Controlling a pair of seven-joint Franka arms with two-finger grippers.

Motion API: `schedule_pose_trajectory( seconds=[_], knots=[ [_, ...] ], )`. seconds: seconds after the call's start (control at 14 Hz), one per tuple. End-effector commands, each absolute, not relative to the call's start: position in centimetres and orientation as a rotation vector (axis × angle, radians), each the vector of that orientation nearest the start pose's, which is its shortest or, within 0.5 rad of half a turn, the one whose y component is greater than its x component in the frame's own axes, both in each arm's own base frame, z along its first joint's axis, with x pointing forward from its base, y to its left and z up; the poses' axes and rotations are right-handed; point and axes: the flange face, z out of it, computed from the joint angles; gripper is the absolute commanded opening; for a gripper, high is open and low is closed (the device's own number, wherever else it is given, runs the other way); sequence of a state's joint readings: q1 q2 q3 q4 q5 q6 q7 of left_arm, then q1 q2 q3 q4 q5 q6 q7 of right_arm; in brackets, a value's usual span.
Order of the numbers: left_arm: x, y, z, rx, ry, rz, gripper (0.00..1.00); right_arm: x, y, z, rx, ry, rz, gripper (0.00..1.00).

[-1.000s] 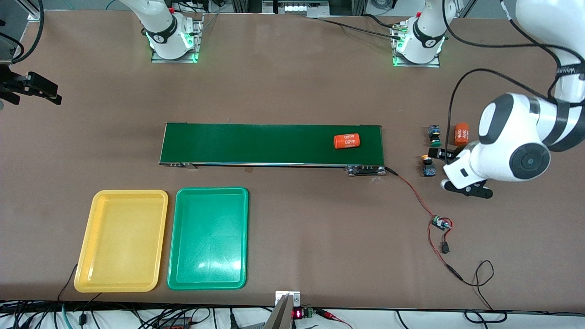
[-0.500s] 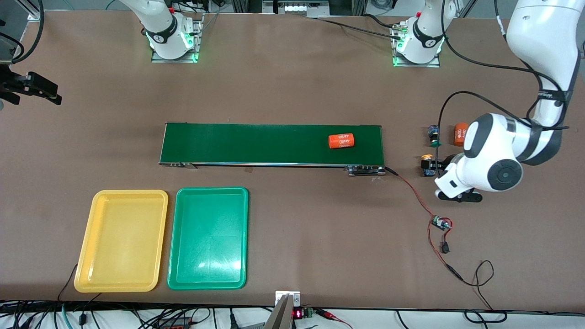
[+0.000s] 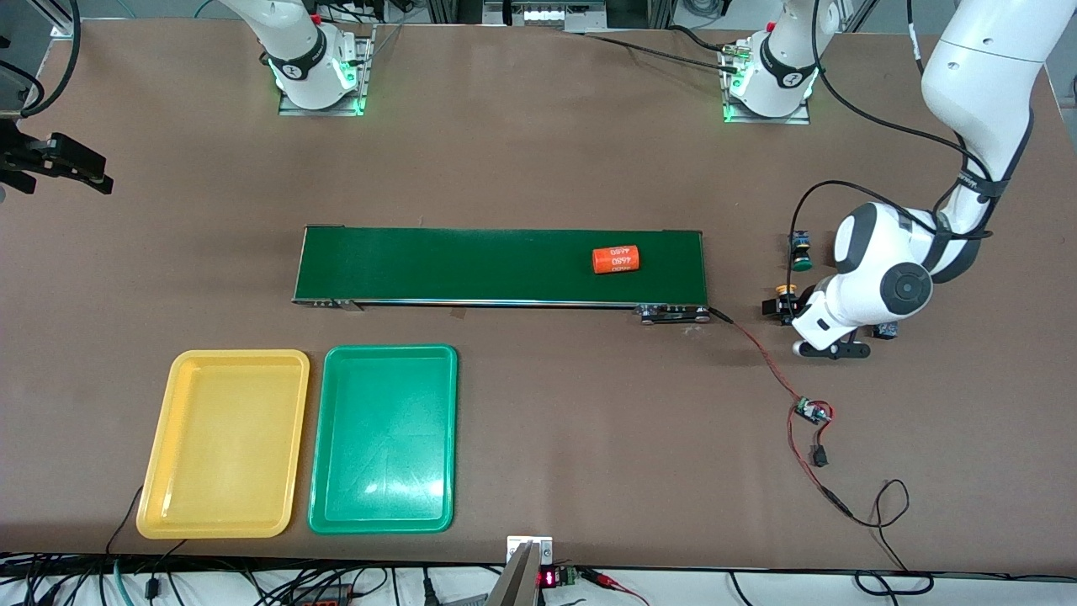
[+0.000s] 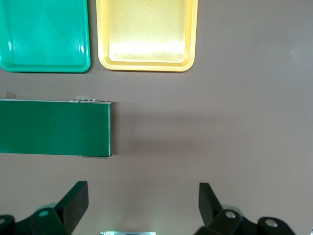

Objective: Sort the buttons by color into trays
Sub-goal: 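Return the left gripper to the buttons and grasp a yellow button, then place the yellow button on the conveyor belt with the left gripper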

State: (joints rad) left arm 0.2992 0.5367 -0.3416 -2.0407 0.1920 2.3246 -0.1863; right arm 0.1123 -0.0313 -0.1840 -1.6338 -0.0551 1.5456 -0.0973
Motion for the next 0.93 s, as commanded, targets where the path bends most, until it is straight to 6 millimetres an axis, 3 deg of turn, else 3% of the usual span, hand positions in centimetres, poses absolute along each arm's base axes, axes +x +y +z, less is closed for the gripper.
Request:
schedule_pose_trajectory(
  seconds=[0.0,0.07,0.21,0.43,0.64,0.86],
  knots=[
    [56.4,-2.7,17.3,-3.133,-0.057,0.325,0.99,53.8,-4.7,61.3,-3.171,-0.02,0.083,1.0],
    [56.4,-2.6,17.0,-3.134,-0.062,0.332,0.85,53.8,-4.7,61.3,-3.171,-0.02,0.083,1.0],
    [56.5,-2.7,17.5,-3.128,-0.059,0.342,0.45,53.8,-4.6,61.3,-3.171,-0.022,0.083,1.0],
    [57.5,-2.6,18.9,-3.107,-0.096,0.38,0.21,53.8,-4.7,61.3,-3.171,-0.02,0.083,1.0],
    [59.8,-3.6,23.6,-3.063,-0.079,0.466,0.2,53.8,-4.7,61.3,-3.171,-0.02,0.081,1.0],
    [60.0,-8.9,28.5,-3.038,0.072,0.639,0.2,53.8,-4.6,61.3,-3.172,-0.022,0.081,1.0]
  ],
)
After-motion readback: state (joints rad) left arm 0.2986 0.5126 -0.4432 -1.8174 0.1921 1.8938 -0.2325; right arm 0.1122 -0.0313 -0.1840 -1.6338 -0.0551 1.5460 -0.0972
